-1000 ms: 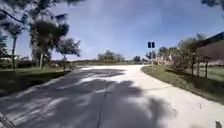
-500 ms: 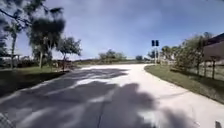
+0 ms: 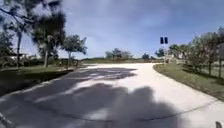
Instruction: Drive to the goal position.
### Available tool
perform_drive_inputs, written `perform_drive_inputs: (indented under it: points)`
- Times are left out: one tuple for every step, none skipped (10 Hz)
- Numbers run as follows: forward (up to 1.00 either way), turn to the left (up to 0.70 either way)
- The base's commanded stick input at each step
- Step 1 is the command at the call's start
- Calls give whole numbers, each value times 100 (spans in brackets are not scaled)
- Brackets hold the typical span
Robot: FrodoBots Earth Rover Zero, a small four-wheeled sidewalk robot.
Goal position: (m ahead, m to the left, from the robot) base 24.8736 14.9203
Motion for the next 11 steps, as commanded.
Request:
perform_drive_inputs:
  points:
    - [85,0]
    - [85,0]
    - [85,0]
    - [85,0]
    - [85,0]
    - [85,0]
    - [85,0]
    - [85,0]
    - [85,0]
    - [85,0]
    - [85,0]
